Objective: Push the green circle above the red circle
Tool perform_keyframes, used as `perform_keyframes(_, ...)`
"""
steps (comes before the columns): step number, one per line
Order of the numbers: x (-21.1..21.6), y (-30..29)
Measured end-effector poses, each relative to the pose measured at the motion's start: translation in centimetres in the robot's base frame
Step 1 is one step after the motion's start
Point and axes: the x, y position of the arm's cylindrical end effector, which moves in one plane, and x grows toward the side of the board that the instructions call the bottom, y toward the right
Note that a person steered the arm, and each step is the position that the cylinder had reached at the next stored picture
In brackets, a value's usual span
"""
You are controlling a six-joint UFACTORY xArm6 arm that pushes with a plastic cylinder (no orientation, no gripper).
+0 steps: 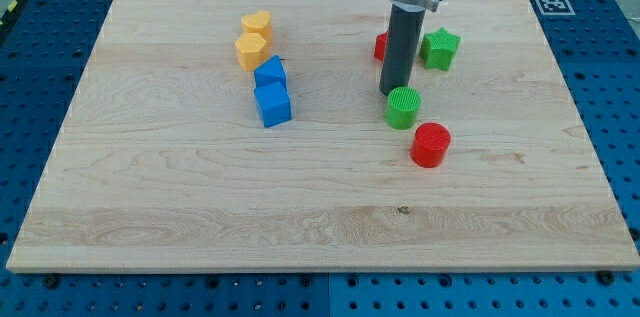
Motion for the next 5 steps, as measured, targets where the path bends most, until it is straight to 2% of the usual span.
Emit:
perform_keyframes(2, 0.4, -3.3)
perform_keyframes(3, 2.2, -4.2)
perform_keyframes(5, 3.1, -4.4)
